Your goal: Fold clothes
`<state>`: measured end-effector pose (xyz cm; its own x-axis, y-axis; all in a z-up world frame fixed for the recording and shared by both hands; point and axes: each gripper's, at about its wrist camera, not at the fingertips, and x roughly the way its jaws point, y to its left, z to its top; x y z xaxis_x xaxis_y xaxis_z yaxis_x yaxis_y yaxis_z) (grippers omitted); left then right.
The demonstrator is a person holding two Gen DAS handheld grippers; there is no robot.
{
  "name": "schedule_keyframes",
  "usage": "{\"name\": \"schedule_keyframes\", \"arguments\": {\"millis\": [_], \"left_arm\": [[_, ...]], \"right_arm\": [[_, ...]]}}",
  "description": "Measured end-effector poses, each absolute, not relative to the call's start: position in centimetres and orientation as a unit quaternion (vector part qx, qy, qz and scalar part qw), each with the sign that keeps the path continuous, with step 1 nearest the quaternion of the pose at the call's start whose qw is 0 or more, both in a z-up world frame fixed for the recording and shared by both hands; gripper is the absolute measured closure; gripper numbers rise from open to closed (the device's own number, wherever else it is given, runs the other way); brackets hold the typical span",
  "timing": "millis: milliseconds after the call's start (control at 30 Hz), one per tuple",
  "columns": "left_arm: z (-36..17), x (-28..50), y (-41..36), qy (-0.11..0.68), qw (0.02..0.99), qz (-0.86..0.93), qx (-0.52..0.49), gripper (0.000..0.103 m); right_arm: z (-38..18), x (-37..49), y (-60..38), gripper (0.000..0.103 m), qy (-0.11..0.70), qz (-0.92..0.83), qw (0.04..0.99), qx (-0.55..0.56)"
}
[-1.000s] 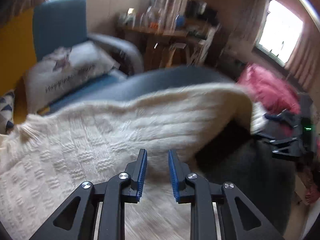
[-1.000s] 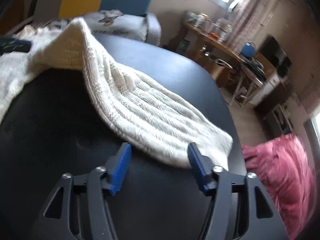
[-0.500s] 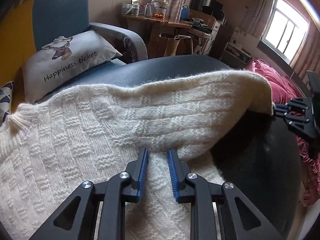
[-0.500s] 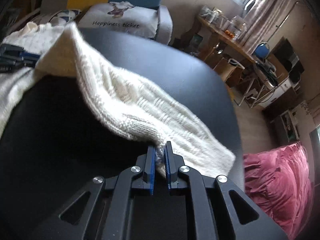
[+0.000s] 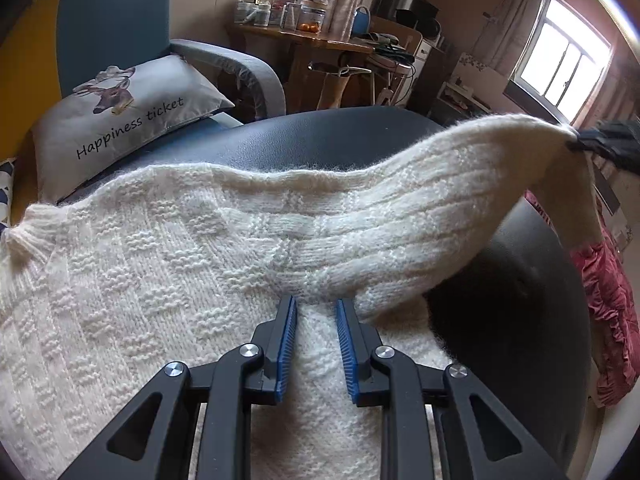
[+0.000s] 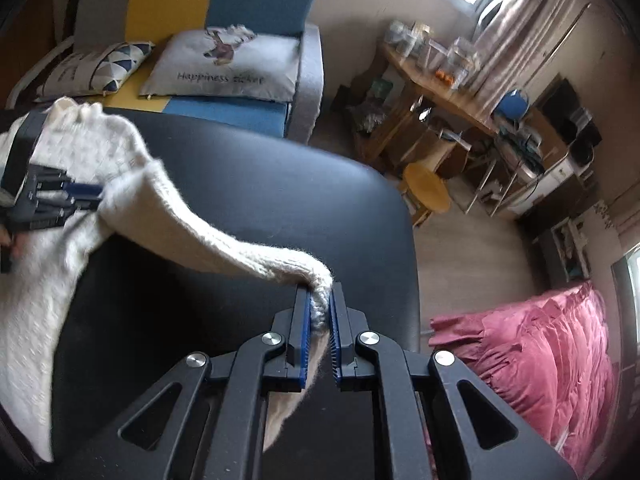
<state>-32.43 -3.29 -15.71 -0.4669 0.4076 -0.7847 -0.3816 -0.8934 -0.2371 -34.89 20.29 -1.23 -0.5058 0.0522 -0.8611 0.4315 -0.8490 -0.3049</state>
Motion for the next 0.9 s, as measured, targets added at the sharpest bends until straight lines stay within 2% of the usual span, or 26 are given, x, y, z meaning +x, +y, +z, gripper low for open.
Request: {"name": "schedule_keyframes", "arguments": {"millis": [100,167,200,233,267,367,500,533,667,867,900], "left_arm": [[-15.7,-32.7,-3.6,-0.024,0.234,0.854,-0.465,0.081],[-15.8,-32.6,-3.7,-0.026,0.234,0.854,-0.464,0.081],[-15.8,-32.6,-3.7,-0.027,0.233,0.854,-0.464,0.081],[-15.8,-32.5,-3.7,-0.027,0.233,0.855,-0.462,0.081],[-15.7,-32.5,-3.8,-0.031,0.234,0.856,-0.46,0.081],[-14.9,-31.9,-5.3,-0.063,0.223,0.866,-0.443,0.082],[-12.2,-28.5,-9.1,-0.105,0.209,0.891,-0.39,0.083],[-11.5,-27.4,-10.0,-0.11,0.208,0.895,-0.378,0.083],[-11.7,-23.2,-10.2,-0.06,0.201,0.9,-0.382,0.083],[-15.6,-20.3,-7.9,0.012,0.209,0.867,-0.451,0.083],[-15.4,-20.1,-8.1,0.005,0.21,0.868,-0.449,0.083]], "right_arm": [[-3.6,-40.4,20.3,0.094,0.246,-0.807,0.082,0.531],[-5.9,-43.8,20.4,0.089,0.225,-0.801,0.056,0.552],[-7.1,-45.5,20.5,0.085,0.203,-0.801,0.045,0.562],[-8.2,-46.6,20.5,0.075,0.189,-0.802,0.035,0.565],[-9.2,-47.6,20.4,0.069,0.178,-0.805,0.025,0.566],[-9.9,-47.9,20.1,0.068,0.139,-0.82,0.034,0.555],[-6.5,-43.8,19.2,0.068,0.152,-0.857,0.058,0.488],[-6.1,-42.7,18.9,0.065,0.15,-0.86,0.079,0.481],[-6.9,-39.4,16.9,0.062,0.162,-0.85,0.133,0.483],[-12.6,-41.0,16.0,0.062,0.152,-0.82,0.095,0.544],[-12.7,-40.7,16.2,0.062,0.142,-0.823,0.089,0.542]]}}
